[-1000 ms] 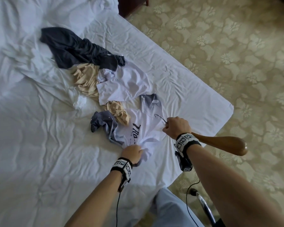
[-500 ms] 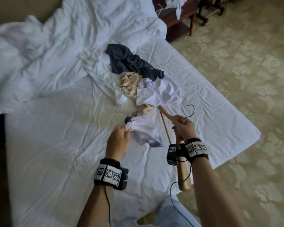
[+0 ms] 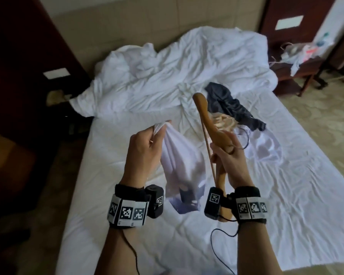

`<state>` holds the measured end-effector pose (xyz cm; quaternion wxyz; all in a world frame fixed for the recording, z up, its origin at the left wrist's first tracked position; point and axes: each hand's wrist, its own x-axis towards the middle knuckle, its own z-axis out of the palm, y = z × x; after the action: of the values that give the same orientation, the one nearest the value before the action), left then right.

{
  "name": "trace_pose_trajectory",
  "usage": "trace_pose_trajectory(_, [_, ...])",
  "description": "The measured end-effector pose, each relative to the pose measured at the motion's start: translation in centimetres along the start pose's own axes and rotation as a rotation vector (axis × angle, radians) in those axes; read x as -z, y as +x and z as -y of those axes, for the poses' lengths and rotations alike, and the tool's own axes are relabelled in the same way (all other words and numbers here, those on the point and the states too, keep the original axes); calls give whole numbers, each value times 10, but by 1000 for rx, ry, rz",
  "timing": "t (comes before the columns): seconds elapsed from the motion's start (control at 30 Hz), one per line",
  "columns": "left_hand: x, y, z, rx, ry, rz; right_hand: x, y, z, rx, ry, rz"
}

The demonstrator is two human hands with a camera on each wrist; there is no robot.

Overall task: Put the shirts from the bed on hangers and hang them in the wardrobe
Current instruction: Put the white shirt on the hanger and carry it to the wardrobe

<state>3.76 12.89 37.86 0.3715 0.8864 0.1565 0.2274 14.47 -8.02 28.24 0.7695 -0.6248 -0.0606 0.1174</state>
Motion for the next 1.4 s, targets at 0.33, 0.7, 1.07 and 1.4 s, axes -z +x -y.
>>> trace_pose_trajectory(0.33, [126,7,32,-143,-131,-145,-178,-34,49,179,69,341])
trace_pose_trajectory(0.7, [150,20,30,-168,-202,-122,-204,-39,74,175,91,209])
trace_pose_trajectory(1.07, [88,24,35,147,-184,476,-143,13,92,232,144,158])
trace_pose_trajectory(1.4, [-38,19,78,444,135,752,-141,30,92,248,83,269])
